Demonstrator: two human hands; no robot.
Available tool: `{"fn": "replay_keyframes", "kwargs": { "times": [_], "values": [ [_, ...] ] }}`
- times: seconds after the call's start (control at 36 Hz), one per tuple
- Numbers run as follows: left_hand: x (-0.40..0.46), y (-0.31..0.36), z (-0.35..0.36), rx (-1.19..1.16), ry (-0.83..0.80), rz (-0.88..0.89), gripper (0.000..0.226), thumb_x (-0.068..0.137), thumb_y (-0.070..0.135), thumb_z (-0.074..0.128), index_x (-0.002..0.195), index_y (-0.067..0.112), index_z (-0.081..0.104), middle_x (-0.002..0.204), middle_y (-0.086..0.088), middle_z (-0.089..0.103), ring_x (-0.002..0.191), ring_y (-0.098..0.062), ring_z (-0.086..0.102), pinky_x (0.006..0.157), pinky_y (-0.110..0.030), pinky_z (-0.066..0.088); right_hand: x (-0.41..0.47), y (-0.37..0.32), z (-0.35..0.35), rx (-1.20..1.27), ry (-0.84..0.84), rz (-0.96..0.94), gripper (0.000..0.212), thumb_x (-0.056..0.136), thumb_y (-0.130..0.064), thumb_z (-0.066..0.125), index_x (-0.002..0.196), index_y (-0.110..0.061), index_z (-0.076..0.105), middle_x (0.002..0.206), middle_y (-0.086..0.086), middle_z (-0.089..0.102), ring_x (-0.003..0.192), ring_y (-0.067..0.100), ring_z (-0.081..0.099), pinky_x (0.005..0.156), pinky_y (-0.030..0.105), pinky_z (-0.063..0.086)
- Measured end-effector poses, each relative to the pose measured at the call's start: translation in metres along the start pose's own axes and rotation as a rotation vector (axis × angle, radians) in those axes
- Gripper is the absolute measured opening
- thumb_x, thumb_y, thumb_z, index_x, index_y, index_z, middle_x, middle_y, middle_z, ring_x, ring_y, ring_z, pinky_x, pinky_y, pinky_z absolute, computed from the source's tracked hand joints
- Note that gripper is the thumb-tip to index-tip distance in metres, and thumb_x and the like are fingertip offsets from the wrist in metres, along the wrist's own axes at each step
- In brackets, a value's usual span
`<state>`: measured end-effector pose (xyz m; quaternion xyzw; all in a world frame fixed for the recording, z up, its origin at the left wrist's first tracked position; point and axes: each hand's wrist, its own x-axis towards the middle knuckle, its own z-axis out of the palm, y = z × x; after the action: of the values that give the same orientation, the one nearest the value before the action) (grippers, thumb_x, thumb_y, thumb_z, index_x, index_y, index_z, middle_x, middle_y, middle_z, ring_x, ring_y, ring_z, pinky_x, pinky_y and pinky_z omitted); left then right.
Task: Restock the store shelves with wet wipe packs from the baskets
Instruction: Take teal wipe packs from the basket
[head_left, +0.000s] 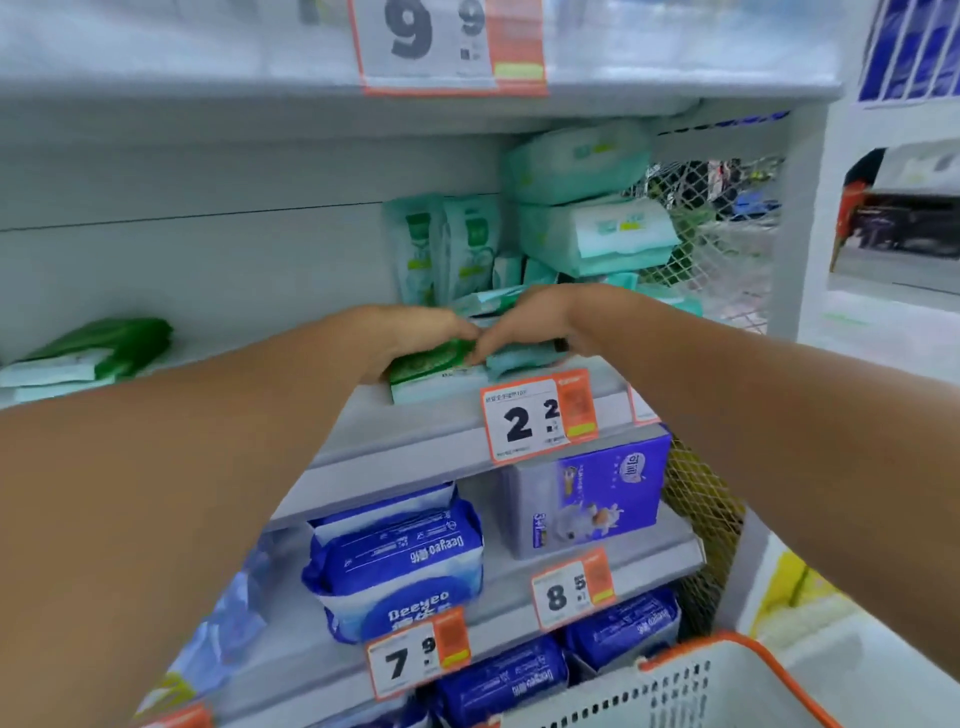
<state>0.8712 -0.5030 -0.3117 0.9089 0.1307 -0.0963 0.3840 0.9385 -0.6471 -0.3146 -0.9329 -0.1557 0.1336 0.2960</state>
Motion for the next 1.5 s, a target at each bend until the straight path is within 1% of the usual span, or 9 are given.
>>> {"fn": "replay_keyframes", "kwargs": {
  "times": [0.11, 0.25, 0.44, 0.64, 0.81, 0.97, 1.17, 1.33, 1.5],
  "values": [
    [-0.005, -0.021, -0.022, 0.098, 0.090, -0.092, 0.047, 0.086, 0.044, 0.067, 0.122, 0.013, 0.060, 0.105, -0.010, 0.065, 0.082, -0.024, 0.062, 0.067, -0.025, 0.042, -0.002, -0.010, 0.009, 0.447, -0.048, 0.050, 0.018, 0.085, -0.006, 0.069, 0.100, -0.011, 0.062, 0.092, 0.010, 0.063, 0.071, 0.017, 0.063, 0.064, 0.026, 0.059],
    [-0.015, -0.046, -0.045, 0.223, 0.141, -0.060, 0.049, 0.089, 0.043, 0.068, 0.128, 0.016, 0.059, 0.123, -0.009, 0.062, 0.096, -0.023, 0.059, 0.073, -0.029, 0.045, 0.001, -0.026, 0.010, 0.597, 0.040, 0.067, 0.088, 0.077, -0.001, 0.081, 0.145, -0.016, 0.026, 0.126, 0.004, 0.045, 0.101, 0.028, 0.067, 0.076, 0.035, 0.063],
    [-0.021, -0.050, -0.044, 0.536, 0.260, 0.174, 0.054, 0.094, 0.028, 0.058, 0.144, 0.042, 0.044, 0.164, -0.003, 0.016, 0.146, -0.029, 0.025, 0.120, -0.033, 0.021, 0.028, -0.027, 0.017, 0.658, -0.081, 0.114, 0.017, 0.096, 0.009, 0.053, 0.110, 0.001, 0.058, 0.133, 0.019, 0.061, 0.119, 0.026, 0.063, 0.100, 0.033, 0.052],
    [-0.024, -0.040, -0.037, 0.725, 0.202, 0.276, 0.076, 0.079, 0.059, 0.072, 0.143, 0.023, 0.050, 0.145, 0.001, 0.050, 0.127, -0.023, 0.050, 0.105, -0.028, 0.041, 0.023, -0.045, -0.002, -0.204, 0.431, -0.202, 0.043, 0.085, -0.024, 0.078, 0.121, -0.002, 0.067, 0.114, 0.016, 0.070, 0.105, 0.029, 0.067, 0.095, 0.040, 0.054],
    [-0.024, -0.045, -0.050, 0.619, 0.515, 0.451, 0.027, 0.092, 0.027, 0.067, 0.066, 0.020, 0.065, 0.082, -0.006, 0.070, 0.083, -0.029, 0.065, 0.078, -0.034, 0.054, -0.009, -0.044, -0.020, 0.322, 0.451, -0.332, 0.045, 0.085, -0.010, 0.078, 0.118, 0.013, 0.057, 0.044, 0.000, 0.063, 0.041, 0.010, 0.062, 0.051, 0.027, 0.057],
    [-0.058, -0.057, -0.058, 0.343, 0.383, 0.489, 0.028, 0.086, 0.038, 0.074, 0.101, 0.014, 0.074, 0.097, 0.002, 0.069, 0.090, -0.013, 0.060, 0.081, -0.020, 0.041, -0.061, -0.030, -0.007, 0.583, 0.502, -0.394, 0.022, 0.087, -0.010, 0.077, 0.097, 0.001, 0.061, 0.043, 0.000, 0.061, 0.036, 0.006, 0.054, 0.041, 0.014, 0.041],
    [-0.056, -0.058, -0.047, 0.778, 0.358, 0.351, 0.043, 0.081, 0.032, 0.080, 0.120, 0.019, 0.068, 0.127, -0.005, 0.064, 0.114, -0.026, 0.059, 0.095, -0.031, 0.047, -0.085, -0.016, 0.017, 0.762, 0.551, -0.322, 0.020, 0.086, -0.014, 0.078, 0.090, 0.004, 0.072, 0.056, 0.006, 0.059, 0.040, 0.007, 0.049, 0.043, 0.014, 0.038],
    [-0.043, -0.067, -0.034, 0.890, 0.496, 0.358, 0.015, 0.088, 0.017, 0.070, 0.080, 0.021, 0.058, 0.104, -0.010, 0.064, 0.083, -0.027, 0.054, 0.070, -0.029, 0.042, -0.071, 0.013, 0.032, 0.668, 0.779, -0.239, 0.024, 0.070, -0.039, 0.089, 0.073, -0.028, 0.068, 0.098, -0.001, 0.060, 0.103, 0.019, 0.060, 0.101, 0.036, 0.048],
    [-0.041, -0.060, -0.055, 0.151, 0.670, 0.618, 0.011, 0.095, 0.022, 0.063, 0.092, 0.011, 0.062, 0.087, -0.010, 0.064, 0.077, -0.021, 0.059, 0.068, -0.030, 0.046, -0.085, -0.006, 0.006, 0.938, 0.693, -0.515, 0.015, 0.083, -0.021, 0.079, 0.086, -0.007, 0.075, 0.081, 0.005, 0.075, 0.072, 0.017, 0.070, 0.072, 0.034, 0.058]
  ]
}}
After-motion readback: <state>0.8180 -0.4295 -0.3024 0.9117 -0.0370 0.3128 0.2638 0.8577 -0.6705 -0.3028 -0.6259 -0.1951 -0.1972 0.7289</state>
